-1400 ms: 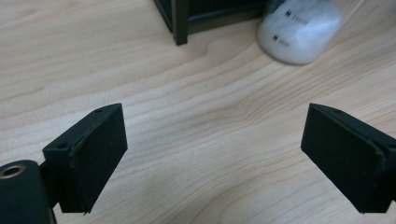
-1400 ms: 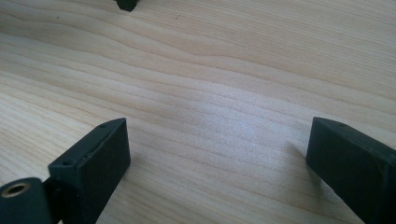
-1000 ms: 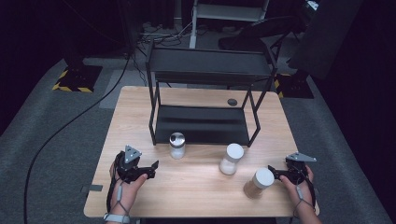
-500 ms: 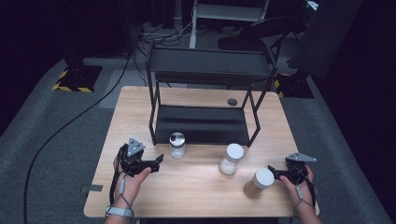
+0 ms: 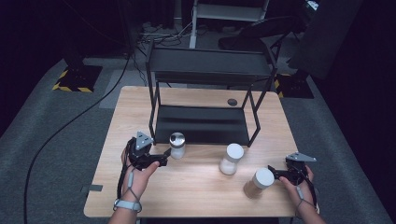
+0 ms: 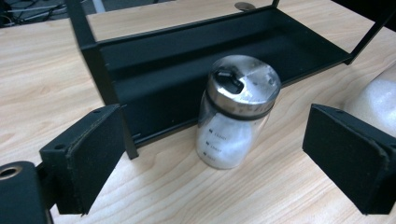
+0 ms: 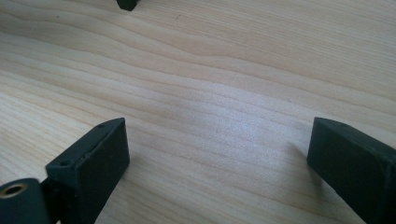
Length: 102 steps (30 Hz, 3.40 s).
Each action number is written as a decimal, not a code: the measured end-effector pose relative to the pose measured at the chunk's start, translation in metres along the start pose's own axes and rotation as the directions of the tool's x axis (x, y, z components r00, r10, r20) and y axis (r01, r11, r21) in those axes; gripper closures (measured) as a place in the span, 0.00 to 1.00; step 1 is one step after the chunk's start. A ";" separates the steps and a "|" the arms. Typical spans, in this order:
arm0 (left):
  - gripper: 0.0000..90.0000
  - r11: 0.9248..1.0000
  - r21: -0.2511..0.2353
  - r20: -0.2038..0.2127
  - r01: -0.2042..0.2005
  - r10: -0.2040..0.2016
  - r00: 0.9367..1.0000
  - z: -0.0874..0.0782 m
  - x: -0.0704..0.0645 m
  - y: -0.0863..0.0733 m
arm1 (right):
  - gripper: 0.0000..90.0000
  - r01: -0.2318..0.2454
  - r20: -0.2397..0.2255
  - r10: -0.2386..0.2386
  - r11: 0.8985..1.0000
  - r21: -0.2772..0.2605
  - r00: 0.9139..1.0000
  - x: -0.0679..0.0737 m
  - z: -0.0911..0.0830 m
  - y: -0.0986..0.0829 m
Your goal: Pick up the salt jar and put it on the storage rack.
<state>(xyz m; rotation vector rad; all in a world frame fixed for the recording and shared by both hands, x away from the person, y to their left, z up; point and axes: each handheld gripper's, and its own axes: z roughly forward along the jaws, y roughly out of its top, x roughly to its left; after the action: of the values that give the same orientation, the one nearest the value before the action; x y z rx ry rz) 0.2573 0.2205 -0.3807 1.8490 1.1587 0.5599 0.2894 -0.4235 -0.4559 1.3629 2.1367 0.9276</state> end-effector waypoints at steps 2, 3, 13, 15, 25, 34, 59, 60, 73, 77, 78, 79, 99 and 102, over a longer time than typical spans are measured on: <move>0.06 1.000 0.002 -0.006 -0.004 0.004 1.000 0.003 -0.003 0.003 | 0.06 0.000 0.000 0.000 1.000 0.000 1.000 0.000 0.000 0.000; 0.06 1.000 0.002 -0.009 -0.003 0.003 1.000 0.004 -0.005 0.004 | 0.06 0.000 0.000 0.000 1.000 0.000 1.000 0.000 0.000 0.000; 0.06 1.000 -0.004 -0.023 -0.017 0.016 1.000 0.016 -0.018 0.015 | 0.03 0.008 -0.007 -0.008 1.000 0.008 1.000 -0.001 0.002 0.003; 0.05 1.000 -0.013 -0.025 -0.017 0.017 1.000 0.019 -0.020 0.016 | 0.02 0.008 -0.008 -0.008 1.000 0.010 1.000 -0.001 0.003 0.004; 0.05 1.000 -0.023 -0.023 -0.010 0.009 1.000 0.038 -0.021 0.017 | 0.02 0.009 -0.011 -0.009 1.000 0.011 1.000 -0.002 0.003 0.004; 0.06 0.999 -0.042 -0.004 0.010 -0.010 1.000 0.053 -0.018 0.015 | 0.02 0.009 -0.011 -0.009 1.000 0.011 1.000 -0.002 0.003 0.004; 0.12 0.999 0.051 -0.011 0.005 -0.005 1.000 0.092 -0.022 0.000 | 0.02 0.014 -0.016 -0.014 1.000 0.011 1.000 -0.003 0.003 0.004; 0.13 0.999 0.052 -0.017 0.007 -0.006 1.000 0.093 -0.023 -0.001 | 0.02 0.014 -0.016 -0.014 1.000 0.011 1.000 -0.003 0.003 0.004; 0.33 0.998 0.053 -0.030 -0.044 0.046 0.998 0.100 -0.029 -0.007 | 0.02 0.015 -0.016 -0.015 1.000 0.011 1.000 -0.003 0.003 0.004; 0.33 0.998 0.052 -0.028 -0.047 0.049 0.998 0.099 -0.029 -0.007 | 0.02 0.015 -0.016 -0.014 1.000 0.011 1.000 -0.003 0.003 0.004; 0.33 0.998 0.053 -0.028 -0.046 0.047 0.999 0.099 -0.029 -0.007 | 0.02 0.015 -0.016 -0.014 1.000 0.011 1.000 -0.003 0.003 0.004; 0.33 0.998 0.054 -0.028 -0.044 0.046 0.999 0.099 -0.028 -0.006 | 0.02 0.015 -0.016 -0.014 1.000 0.011 1.000 -0.003 0.003 0.004; 0.33 0.995 0.041 -0.002 -0.094 0.094 0.996 0.085 -0.032 0.024 | 0.02 0.015 -0.015 -0.015 1.000 0.011 1.000 -0.003 0.003 0.004; 0.33 0.995 0.034 0.000 -0.094 0.094 0.996 0.085 -0.031 0.030 | 0.02 0.015 -0.015 -0.015 1.000 0.011 1.000 -0.003 0.003 0.004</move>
<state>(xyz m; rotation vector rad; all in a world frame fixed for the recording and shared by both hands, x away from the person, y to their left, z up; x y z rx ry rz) 0.3200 0.1511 -0.3981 1.9400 1.0934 0.5983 0.2950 -0.4239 -0.4550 1.3472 2.1634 0.9239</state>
